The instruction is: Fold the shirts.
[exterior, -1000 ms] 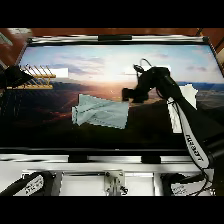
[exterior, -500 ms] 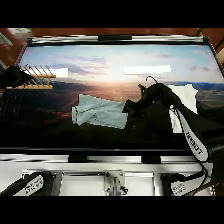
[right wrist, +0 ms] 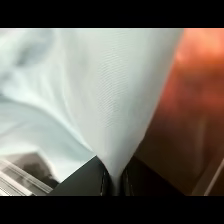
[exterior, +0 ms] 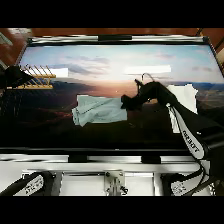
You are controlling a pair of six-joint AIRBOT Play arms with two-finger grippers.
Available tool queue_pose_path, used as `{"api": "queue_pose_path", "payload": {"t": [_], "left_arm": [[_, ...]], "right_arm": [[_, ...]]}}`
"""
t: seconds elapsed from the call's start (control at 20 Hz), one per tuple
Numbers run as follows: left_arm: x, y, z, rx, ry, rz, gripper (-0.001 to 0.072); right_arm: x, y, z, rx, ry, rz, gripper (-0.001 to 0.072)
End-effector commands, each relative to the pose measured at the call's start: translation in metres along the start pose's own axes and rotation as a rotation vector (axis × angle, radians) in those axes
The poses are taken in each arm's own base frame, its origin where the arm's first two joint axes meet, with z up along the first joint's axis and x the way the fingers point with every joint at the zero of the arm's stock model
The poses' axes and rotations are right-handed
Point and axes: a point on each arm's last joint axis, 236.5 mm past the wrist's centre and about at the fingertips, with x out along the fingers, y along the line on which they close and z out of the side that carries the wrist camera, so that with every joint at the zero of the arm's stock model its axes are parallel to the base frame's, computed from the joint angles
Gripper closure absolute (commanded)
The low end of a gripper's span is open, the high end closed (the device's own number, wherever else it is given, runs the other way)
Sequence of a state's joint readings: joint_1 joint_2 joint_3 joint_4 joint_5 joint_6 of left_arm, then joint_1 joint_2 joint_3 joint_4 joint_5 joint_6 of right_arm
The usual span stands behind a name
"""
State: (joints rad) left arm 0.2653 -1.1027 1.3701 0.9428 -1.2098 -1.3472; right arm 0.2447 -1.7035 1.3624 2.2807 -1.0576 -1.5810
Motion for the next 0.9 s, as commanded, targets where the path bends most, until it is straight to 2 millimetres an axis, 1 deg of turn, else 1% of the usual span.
{"api": "queue_pose_path", "payload": {"t": [0.0, 0.1, 0.2, 0.3, 0.35, 0.5, 0.6, 0.7, 0.8, 0.85], "left_arm": [[0.000, -0.001, 0.000, 0.002, -0.001, -0.001, 0.0675], [0.001, -0.004, -0.001, 0.007, 0.002, -0.006, 0.0676], [0.003, -0.009, -0.002, 0.016, 0.008, -0.016, 0.0676], [0.006, -0.018, -0.005, 0.031, 0.018, -0.030, 0.0675], [0.007, -0.022, -0.006, 0.038, 0.024, -0.038, 0.0675], [0.011, -0.032, -0.010, 0.055, 0.035, -0.054, 0.0676], [0.011, -0.032, -0.010, 0.055, 0.035, -0.055, 0.0675], [0.011, -0.032, -0.010, 0.055, 0.035, -0.055, 0.0675], [0.011, -0.032, -0.011, 0.055, 0.041, -0.055, 0.0675], [0.010, -0.032, -0.012, 0.055, 0.044, -0.056, 0.0675]], "right_arm": [[-0.092, 0.043, 0.064, -0.140, -0.199, 0.067, 0.0654], [-0.154, 0.060, 0.093, -0.170, -0.307, 0.089, 0.0654], [-0.214, 0.067, 0.122, -0.166, -0.442, 0.102, 0.0654], [-0.260, 0.063, 0.145, -0.149, -0.567, 0.104, 0.0654], [-0.277, 0.057, 0.155, -0.134, -0.620, 0.103, 0.0654], [-0.316, 0.026, 0.179, -0.063, -0.749, 0.089, 0.0654], [-0.341, 0.005, 0.195, -0.034, -0.843, 0.073, 0.0654], [-0.364, -0.013, 0.209, -0.044, -0.937, 0.040, 0.0654], [-0.380, -0.028, 0.219, -0.048, -1.005, 0.009, 0.0654], [-0.384, -0.033, 0.224, -0.049, -1.028, 0.001, 0.0654]]}}
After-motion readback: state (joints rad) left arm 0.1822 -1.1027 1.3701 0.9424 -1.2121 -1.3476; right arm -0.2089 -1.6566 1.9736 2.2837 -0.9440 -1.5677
